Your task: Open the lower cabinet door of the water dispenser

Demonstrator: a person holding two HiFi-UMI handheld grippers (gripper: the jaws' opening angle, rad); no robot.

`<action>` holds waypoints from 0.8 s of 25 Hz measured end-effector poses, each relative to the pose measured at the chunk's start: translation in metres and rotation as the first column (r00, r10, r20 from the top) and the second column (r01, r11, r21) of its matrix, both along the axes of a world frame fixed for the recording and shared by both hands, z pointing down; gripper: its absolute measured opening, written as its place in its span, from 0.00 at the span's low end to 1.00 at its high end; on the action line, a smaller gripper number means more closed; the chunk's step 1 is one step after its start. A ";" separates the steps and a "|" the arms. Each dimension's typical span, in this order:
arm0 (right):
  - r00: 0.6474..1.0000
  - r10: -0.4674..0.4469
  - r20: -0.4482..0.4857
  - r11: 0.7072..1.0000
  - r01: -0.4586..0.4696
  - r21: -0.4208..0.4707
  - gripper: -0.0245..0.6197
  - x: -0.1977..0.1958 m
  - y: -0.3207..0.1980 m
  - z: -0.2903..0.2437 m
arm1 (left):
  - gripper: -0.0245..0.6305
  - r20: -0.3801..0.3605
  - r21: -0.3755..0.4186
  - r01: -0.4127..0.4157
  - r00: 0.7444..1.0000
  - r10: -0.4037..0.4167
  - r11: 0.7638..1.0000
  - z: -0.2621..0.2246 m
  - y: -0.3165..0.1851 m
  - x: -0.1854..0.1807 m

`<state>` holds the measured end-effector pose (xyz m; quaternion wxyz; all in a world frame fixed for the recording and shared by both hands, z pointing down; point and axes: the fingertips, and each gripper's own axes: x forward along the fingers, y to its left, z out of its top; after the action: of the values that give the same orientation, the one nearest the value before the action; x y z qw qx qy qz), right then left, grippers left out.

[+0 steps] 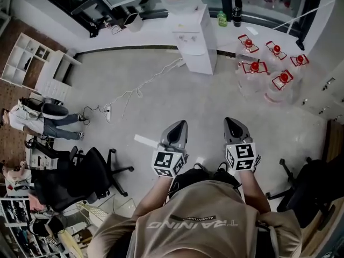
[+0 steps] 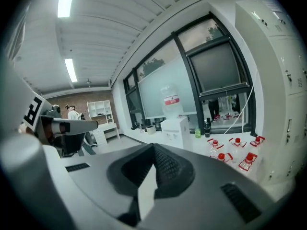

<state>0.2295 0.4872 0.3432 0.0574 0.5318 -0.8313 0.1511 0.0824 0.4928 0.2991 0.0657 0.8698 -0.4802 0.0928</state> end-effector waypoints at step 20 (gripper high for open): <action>0.998 0.031 -0.061 0.997 -0.027 0.069 0.05 -0.111 -0.173 -0.056 | 0.03 -0.008 0.085 -0.083 0.996 0.084 0.993 -0.021 -0.188 -0.106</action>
<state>0.1181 0.3140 0.2871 0.0628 0.5497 -0.8261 0.1072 -0.0232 0.3052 0.2780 0.0274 0.8917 -0.4464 0.0700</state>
